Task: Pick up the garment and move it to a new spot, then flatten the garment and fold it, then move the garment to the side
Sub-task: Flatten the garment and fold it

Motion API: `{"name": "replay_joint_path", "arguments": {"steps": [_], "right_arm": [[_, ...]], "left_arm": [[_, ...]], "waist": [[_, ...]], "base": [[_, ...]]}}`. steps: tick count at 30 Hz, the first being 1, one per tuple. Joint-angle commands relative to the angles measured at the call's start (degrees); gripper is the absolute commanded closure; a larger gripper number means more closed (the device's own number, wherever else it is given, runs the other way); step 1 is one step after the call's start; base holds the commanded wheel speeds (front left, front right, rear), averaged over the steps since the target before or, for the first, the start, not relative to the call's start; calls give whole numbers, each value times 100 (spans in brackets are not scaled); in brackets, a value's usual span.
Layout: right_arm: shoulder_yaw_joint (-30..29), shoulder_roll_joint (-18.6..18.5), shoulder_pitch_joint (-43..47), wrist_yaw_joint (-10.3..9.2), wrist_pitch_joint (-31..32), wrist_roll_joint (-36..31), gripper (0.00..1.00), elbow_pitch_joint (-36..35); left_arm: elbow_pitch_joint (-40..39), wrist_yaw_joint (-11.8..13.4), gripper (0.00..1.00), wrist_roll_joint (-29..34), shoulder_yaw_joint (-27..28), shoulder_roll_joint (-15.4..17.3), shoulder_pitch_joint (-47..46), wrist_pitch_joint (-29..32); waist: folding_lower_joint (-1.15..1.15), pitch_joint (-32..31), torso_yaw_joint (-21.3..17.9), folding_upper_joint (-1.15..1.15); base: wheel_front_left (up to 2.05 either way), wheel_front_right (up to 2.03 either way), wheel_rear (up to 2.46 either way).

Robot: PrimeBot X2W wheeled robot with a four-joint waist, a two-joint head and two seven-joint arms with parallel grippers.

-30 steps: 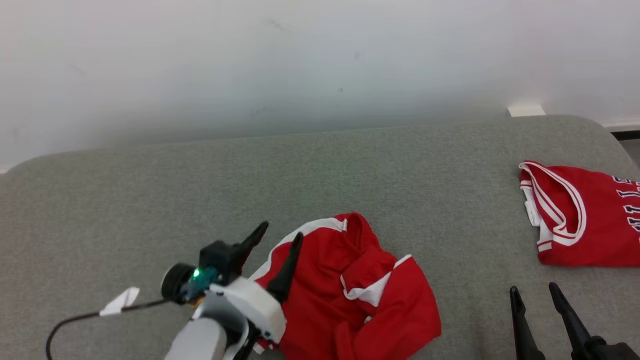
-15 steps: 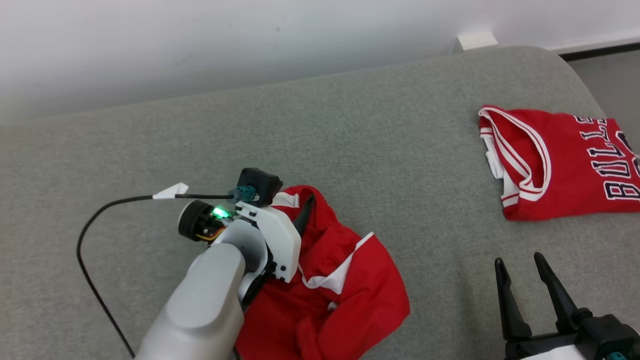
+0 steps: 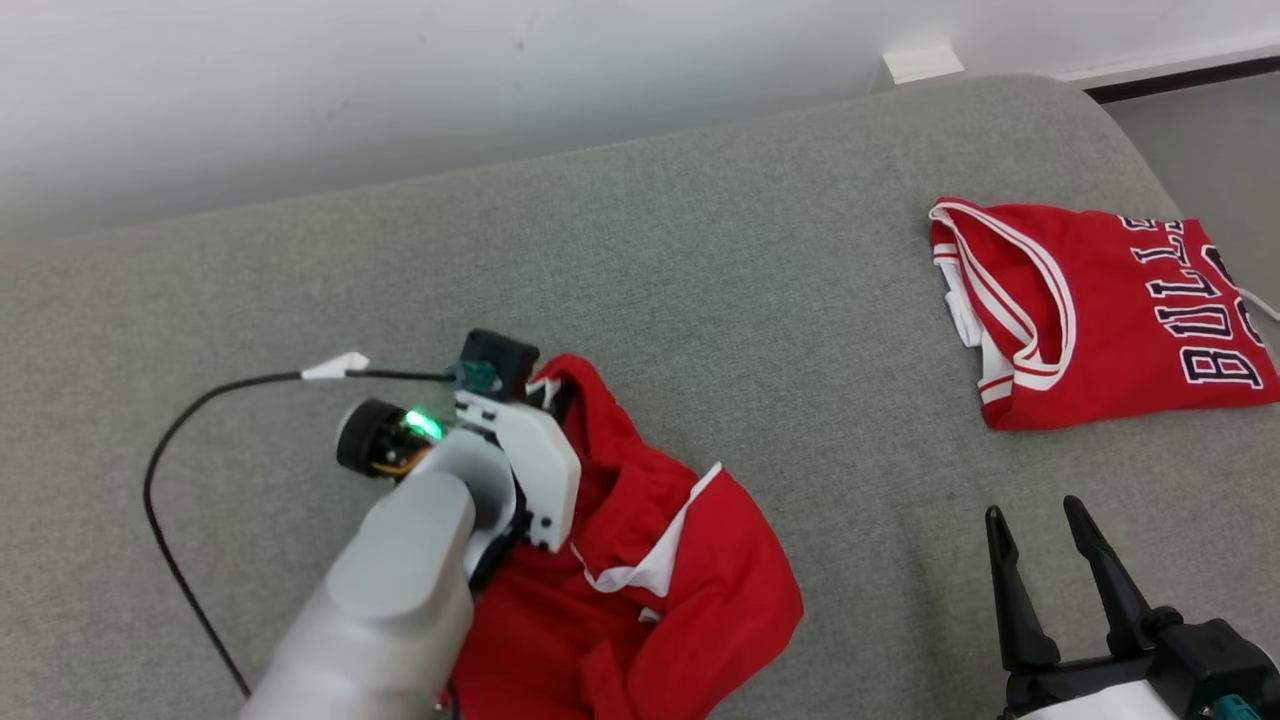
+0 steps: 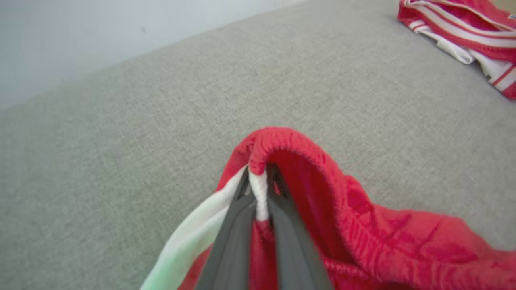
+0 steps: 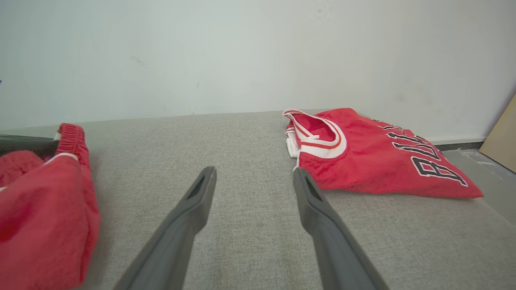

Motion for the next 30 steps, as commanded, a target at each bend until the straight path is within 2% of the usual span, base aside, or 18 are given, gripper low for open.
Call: {"name": "replay_joint_path", "arguments": {"steps": [1,8,13,25,30], "right_arm": [[-49,-3,6,-18,-15,29,0,11],[-164,-3,196,-18,-15,-30,0,58],[-148,-3,314,-18,-15,-58,0,91],[-135,-16,449,-18,-15,-109,0,137],[-206,-18,537,-18,-15,-75,0,115]], "left_arm": [[17,54,100,-111,71,31,-233,-134],[-196,173,100,-210,406,506,-957,-503],[-407,104,100,-337,574,753,-1340,-571],[-1288,-177,100,-854,673,711,-1651,-513],[-1822,-235,100,-1216,563,522,-1337,-380]], "waist": [[-1,-68,-2,0],[-1,-355,38,0],[-1,-625,42,0],[-1,-1021,-61,0],[-1,-1062,-39,0]], "base": [[0,0,0],[0,0,0],[0,0,0],[0,0,0],[0,0,0]]}}
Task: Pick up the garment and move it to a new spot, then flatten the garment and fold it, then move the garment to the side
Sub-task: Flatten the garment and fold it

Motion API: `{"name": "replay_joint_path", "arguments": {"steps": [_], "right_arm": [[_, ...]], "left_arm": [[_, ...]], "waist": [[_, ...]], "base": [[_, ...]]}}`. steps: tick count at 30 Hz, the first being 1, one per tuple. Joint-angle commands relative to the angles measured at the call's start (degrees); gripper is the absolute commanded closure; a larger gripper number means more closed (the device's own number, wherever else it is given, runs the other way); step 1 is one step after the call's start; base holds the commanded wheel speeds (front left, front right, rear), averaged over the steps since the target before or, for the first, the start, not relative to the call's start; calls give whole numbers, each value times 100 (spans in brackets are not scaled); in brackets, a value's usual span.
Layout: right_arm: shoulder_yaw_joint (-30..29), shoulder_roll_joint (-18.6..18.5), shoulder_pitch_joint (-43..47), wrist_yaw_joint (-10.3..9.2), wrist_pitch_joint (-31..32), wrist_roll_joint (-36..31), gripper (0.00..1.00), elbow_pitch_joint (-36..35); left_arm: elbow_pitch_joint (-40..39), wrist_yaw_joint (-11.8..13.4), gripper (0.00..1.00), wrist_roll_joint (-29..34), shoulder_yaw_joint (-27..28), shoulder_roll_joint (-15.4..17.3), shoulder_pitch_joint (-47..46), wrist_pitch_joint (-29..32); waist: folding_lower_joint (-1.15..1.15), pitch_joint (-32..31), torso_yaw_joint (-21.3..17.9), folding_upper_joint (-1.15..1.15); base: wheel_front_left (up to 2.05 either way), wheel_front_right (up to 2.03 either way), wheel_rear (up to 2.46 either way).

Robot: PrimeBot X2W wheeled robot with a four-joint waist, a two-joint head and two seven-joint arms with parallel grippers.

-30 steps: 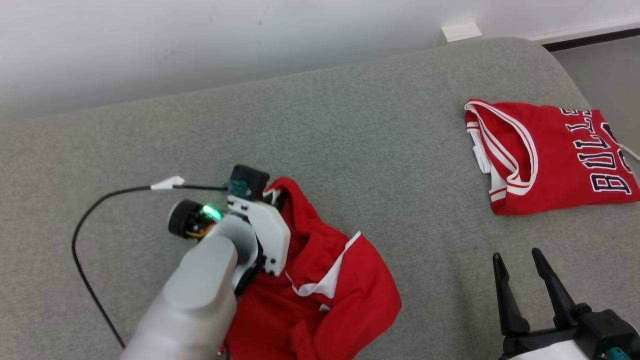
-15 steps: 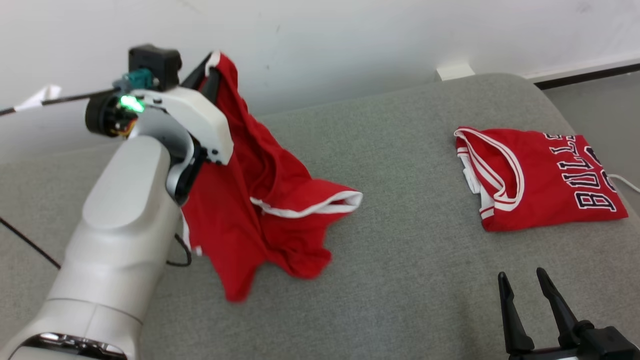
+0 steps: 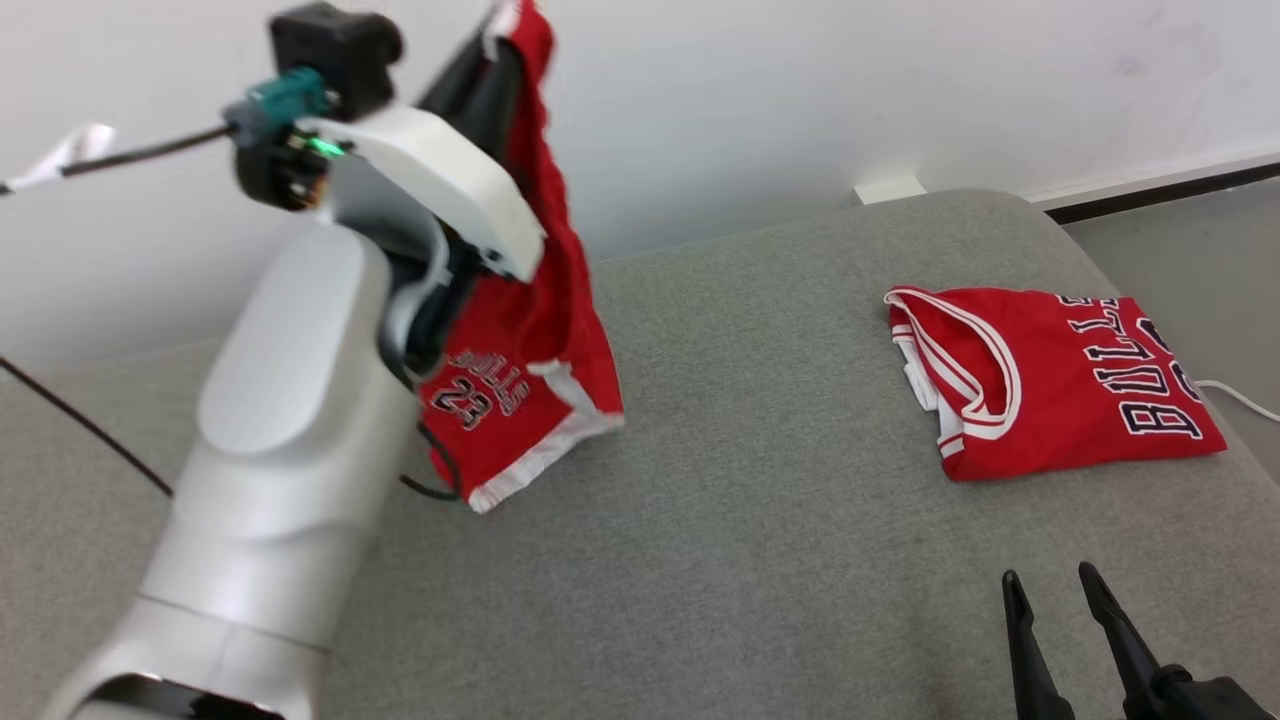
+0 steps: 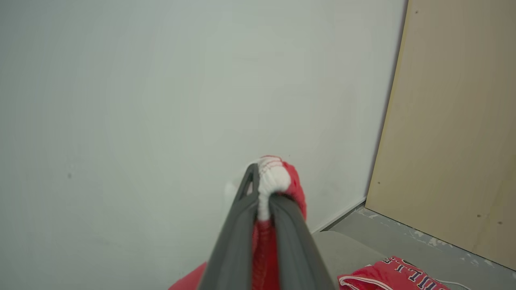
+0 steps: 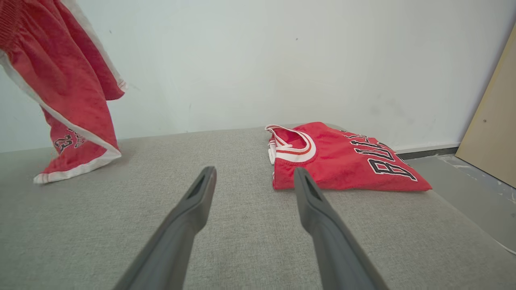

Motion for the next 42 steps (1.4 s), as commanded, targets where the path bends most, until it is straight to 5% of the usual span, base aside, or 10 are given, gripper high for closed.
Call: {"name": "replay_joint_path", "arguments": {"steps": [1,15,25,26,27,28,29,36,42], "right_arm": [[-37,-14,70,-18,-15,-11,0,-19],[-138,0,113,-18,-15,72,0,-32],[-132,-4,88,-18,-15,146,0,88],[-140,-1,96,-18,-15,151,0,104],[-136,0,110,-18,-15,160,0,122],[-132,-2,122,-18,-15,165,0,141],[-135,-3,142,-18,-15,168,0,160],[-110,-3,241,-18,-15,185,0,316],[-156,-2,320,-18,-15,132,0,336]], "left_arm": [[-134,-12,100,-127,-49,-61,170,40],[-3251,-49,100,-1840,-928,-118,2748,884],[-3619,-38,100,-2616,-2321,632,4834,844],[-3573,-38,96,-2666,-2482,690,4941,756],[-3478,-39,65,-2666,-2542,739,5044,613],[-3377,-39,49,-2616,-2609,806,5109,484],[-3258,-39,0,-2605,-2691,827,5186,378],[-2570,-39,0,-2623,-2944,904,5474,-20],[-3061,59,0,-3001,-2882,1534,5707,624]], "waist": [[0,21,30,0],[0,209,501,0],[0,220,866,0],[0,206,898,0],[0,187,925,0],[0,170,951,0],[0,146,984,0],[0,-83,1130,0],[0,-242,1193,0]], "base": [[0,0,0],[0,0,0],[0,0,0],[0,0,0],[0,0,0],[0,0,0],[0,0,0],[0,0,0],[0,0,0]]}}
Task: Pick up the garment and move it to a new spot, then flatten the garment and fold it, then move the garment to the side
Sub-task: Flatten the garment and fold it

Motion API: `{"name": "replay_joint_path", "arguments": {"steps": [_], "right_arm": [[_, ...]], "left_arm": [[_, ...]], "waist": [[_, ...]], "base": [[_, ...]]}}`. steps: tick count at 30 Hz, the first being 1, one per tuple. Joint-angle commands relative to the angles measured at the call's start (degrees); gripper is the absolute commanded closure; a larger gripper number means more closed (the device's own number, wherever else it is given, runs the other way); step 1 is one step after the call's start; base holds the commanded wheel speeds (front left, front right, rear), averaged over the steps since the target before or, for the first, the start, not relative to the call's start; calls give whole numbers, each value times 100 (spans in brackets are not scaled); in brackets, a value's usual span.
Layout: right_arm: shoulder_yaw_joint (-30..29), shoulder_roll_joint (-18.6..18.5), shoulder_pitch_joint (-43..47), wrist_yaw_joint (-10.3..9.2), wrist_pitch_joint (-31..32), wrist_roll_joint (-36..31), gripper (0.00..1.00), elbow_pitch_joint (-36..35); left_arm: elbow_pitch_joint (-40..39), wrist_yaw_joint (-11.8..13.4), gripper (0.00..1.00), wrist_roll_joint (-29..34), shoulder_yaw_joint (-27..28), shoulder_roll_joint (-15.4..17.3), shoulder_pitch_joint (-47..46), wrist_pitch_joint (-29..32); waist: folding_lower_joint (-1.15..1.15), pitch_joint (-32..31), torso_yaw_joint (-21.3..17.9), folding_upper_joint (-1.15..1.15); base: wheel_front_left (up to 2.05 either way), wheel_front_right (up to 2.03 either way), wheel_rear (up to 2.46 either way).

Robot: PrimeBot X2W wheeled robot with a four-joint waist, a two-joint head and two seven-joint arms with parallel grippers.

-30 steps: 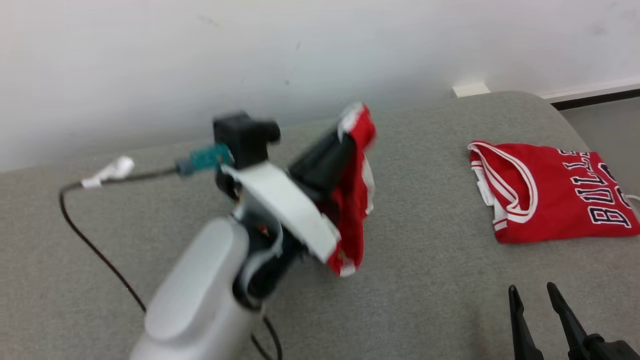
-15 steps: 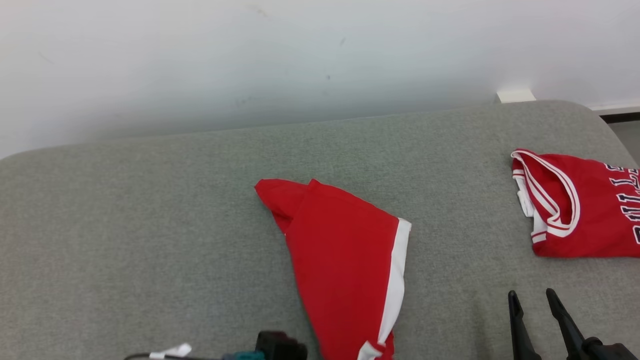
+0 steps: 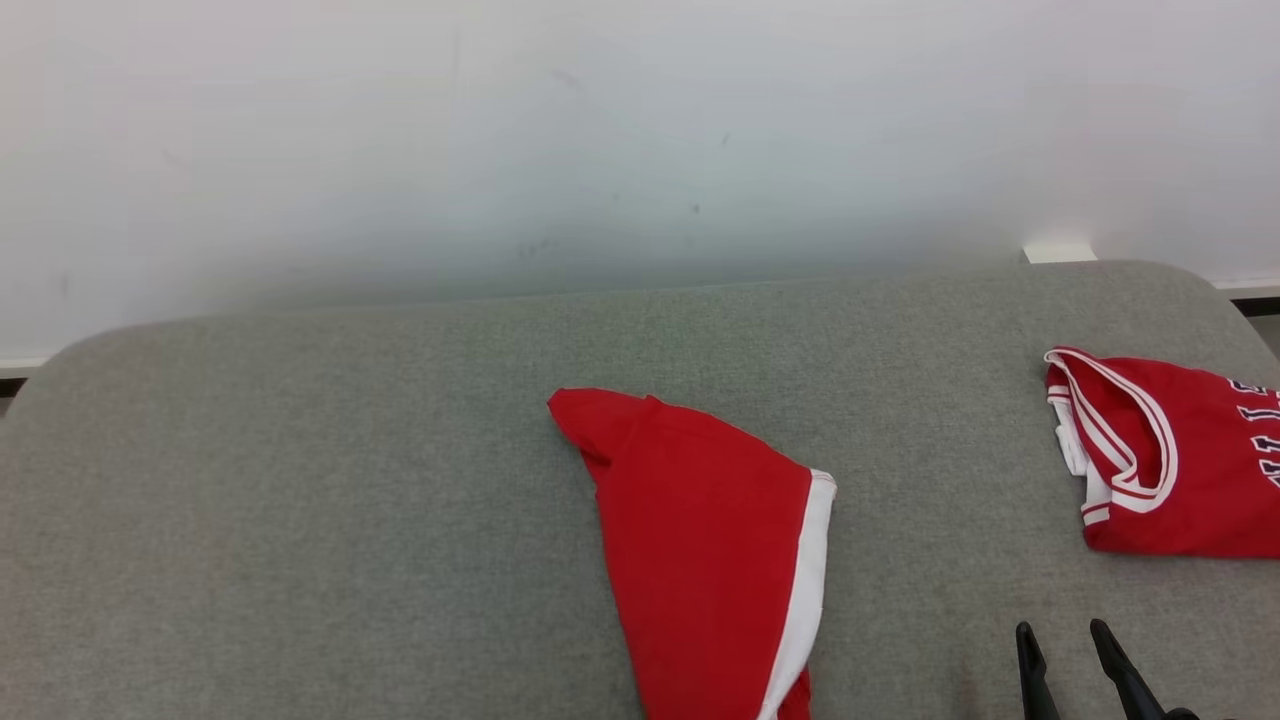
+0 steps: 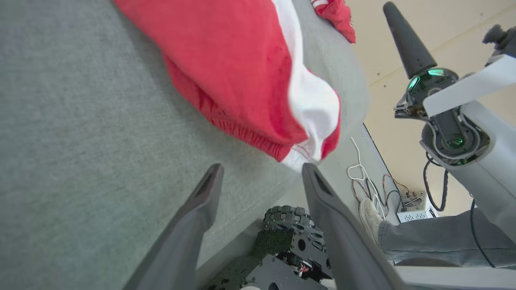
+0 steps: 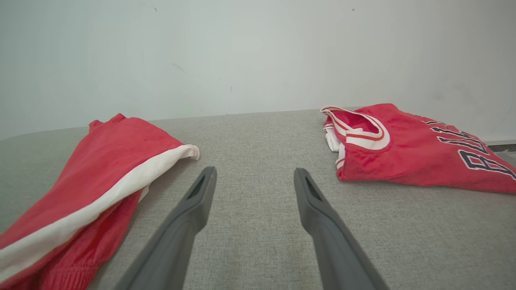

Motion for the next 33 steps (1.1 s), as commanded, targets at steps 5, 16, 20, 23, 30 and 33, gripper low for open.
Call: {"name": "replay_joint_path", "arguments": {"steps": [5,16,20,23,30,33], "right_arm": [[-27,-12,65,-18,-15,-37,0,-52],[84,-12,-112,-18,-15,-114,0,-81],[91,-14,-172,-18,-15,-139,0,-81],[91,-15,-206,-18,-15,-149,0,-78],[7,-12,-171,-18,-15,-134,0,-114],[-12,-13,-191,-18,-15,-145,0,-115]], "left_arm": [[-990,369,0,-506,419,680,261,383],[-393,827,0,-1403,1420,-49,-162,-213],[371,881,0,-1409,1308,-293,-466,-10],[741,939,0,-1345,1213,-329,-583,133],[1215,788,0,-1749,1108,-685,-637,514],[1267,599,0,-1817,1060,-843,-714,562]], "waist": [[0,-26,22,0],[0,142,-169,0],[0,244,-331,0],[0,290,-430,0],[0,396,-626,0],[0,432,-635,0]], "base": [[0,0,0],[0,0,0],[0,0,0],[0,0,0],[0,0,0],[0,0,0]]}}
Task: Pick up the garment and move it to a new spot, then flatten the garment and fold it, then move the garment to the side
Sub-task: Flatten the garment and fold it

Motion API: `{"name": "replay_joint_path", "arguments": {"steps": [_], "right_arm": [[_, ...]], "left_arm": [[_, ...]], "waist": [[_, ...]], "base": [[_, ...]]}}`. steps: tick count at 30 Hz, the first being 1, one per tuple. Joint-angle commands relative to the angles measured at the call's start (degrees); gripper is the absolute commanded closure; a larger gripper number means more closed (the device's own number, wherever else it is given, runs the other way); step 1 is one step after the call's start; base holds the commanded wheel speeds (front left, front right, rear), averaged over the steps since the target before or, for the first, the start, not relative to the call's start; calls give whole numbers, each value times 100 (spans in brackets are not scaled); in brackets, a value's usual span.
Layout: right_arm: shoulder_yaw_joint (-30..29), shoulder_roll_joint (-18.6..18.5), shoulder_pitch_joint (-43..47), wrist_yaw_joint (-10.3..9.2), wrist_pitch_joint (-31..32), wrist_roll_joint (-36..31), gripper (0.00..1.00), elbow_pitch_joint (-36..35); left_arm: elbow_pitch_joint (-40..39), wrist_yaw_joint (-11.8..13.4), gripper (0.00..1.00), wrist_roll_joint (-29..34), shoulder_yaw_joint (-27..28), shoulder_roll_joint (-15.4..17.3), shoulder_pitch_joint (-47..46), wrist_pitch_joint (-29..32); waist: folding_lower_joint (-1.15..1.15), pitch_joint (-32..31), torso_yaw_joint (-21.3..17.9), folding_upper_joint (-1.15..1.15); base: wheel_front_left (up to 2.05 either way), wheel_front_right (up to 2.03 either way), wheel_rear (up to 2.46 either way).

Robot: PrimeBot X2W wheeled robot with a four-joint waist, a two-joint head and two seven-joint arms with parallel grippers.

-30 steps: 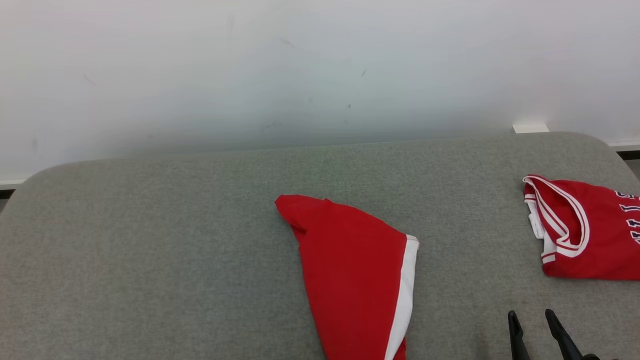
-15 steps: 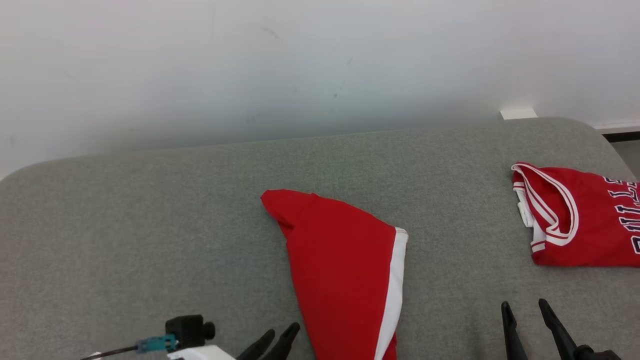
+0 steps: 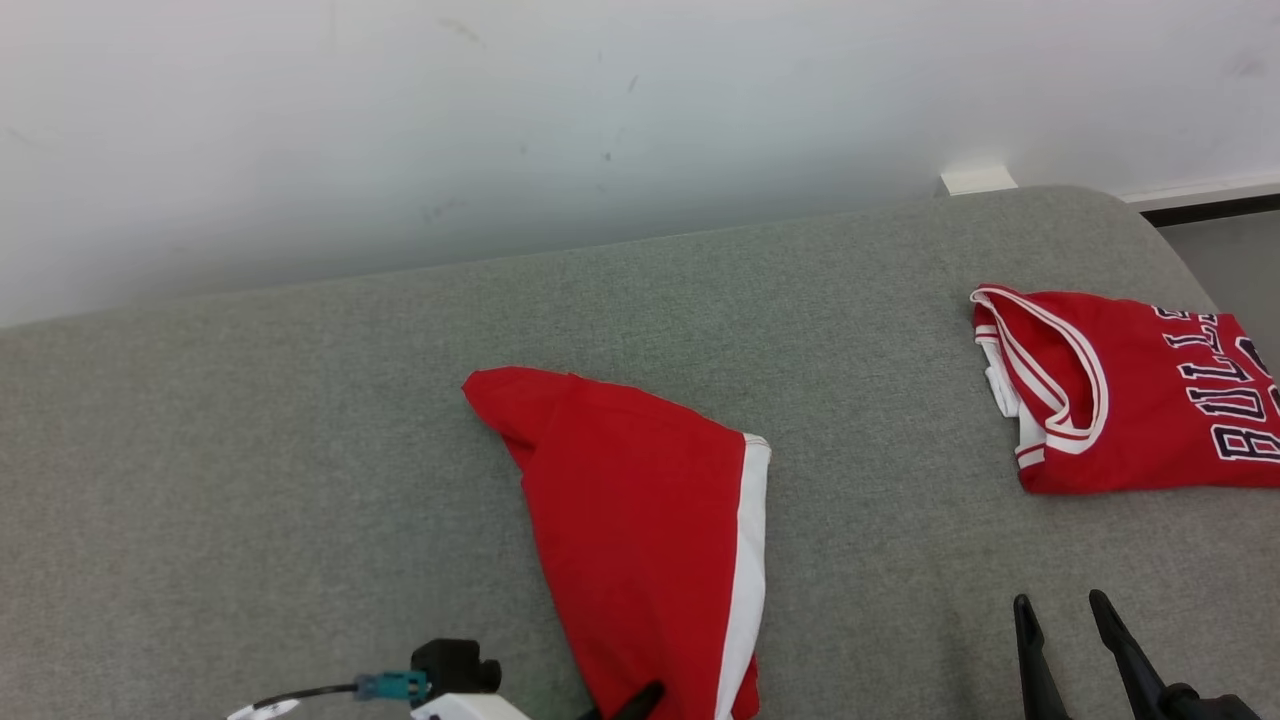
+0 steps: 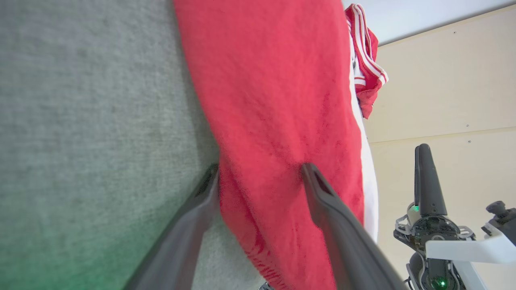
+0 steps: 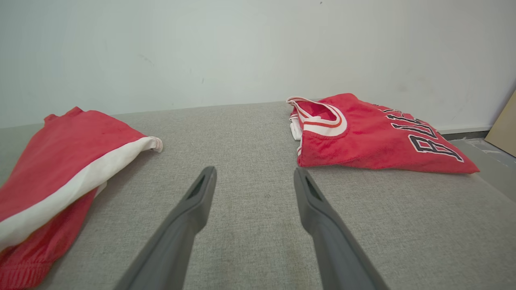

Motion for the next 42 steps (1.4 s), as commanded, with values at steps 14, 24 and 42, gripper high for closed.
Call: {"name": "replay_joint_path", "arguments": {"steps": [14,24,42], "right_arm": [[-65,-9,58,-18,-15,71,0,-24],[34,-10,-25,-18,-15,131,0,49],[-476,-208,311,-18,-15,-109,0,-455]], "left_arm": [[-358,473,100,1044,-26,1130,-442,-159],[-727,965,0,1456,126,1866,-499,-119],[-1264,1515,0,3398,1473,768,821,-2408]], "waist": [[0,-75,310,0],[0,-109,592,0],[0,-583,1012,0]], "base": [[0,0,0],[0,0,0],[0,0,0]]}}
